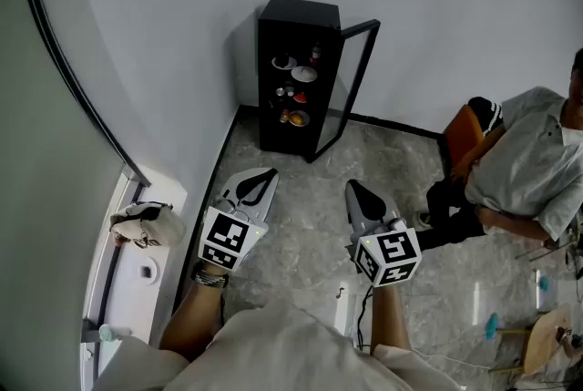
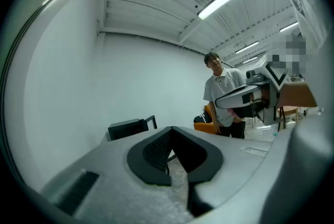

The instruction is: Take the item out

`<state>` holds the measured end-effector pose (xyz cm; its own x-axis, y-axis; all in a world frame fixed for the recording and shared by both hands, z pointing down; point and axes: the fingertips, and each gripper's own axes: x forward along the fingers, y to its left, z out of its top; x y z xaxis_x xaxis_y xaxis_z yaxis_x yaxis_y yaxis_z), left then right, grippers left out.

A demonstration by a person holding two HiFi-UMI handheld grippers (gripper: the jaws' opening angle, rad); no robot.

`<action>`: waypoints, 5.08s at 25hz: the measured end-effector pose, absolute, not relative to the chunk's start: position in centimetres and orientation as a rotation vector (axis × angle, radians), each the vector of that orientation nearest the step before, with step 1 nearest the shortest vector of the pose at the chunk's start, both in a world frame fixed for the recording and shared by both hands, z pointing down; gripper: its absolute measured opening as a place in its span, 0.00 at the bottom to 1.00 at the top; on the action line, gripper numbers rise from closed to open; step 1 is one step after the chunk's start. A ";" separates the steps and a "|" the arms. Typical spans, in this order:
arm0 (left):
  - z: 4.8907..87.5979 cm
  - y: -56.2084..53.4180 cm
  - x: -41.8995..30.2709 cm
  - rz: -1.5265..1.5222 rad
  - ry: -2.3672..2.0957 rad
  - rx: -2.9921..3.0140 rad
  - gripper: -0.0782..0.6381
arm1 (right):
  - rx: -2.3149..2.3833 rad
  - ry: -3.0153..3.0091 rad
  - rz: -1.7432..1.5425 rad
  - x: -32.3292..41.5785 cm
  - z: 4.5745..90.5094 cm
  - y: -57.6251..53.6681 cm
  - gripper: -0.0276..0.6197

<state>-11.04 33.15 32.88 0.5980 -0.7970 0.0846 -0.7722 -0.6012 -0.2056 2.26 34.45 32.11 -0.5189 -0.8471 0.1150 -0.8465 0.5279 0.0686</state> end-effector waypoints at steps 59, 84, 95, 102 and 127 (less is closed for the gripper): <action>33.7 1.0 -5.1 -0.342 1.443 -2.633 0.12 | 1.336 -2.696 0.046 8.9 33.1 2.0 0.05; 41.0 -27.3 -6.5 -0.605 1.294 -2.627 0.14 | 1.365 -2.598 0.180 6.3 40.7 -22.9 0.05; 50.1 -37.9 -3.9 -0.895 1.014 -2.656 0.19 | 1.461 -2.470 0.280 7.2 45.9 -30.5 0.05; 57.2 -42.1 -2.7 -1.075 0.865 -2.639 0.23 | 1.506 -2.405 0.342 8.0 48.5 -32.9 0.05; 78.4 -52.9 -2.3 -1.581 0.508 -2.244 0.34 | 1.648 -2.209 0.569 11.5 56.8 -35.4 0.05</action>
<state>-2.27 -52.85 78.39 0.3138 -0.4783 0.8202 -0.0895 -0.8749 -0.4759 11.50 -35.44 56.84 -0.2792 -0.8298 0.4832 -0.9600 0.2529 -0.1204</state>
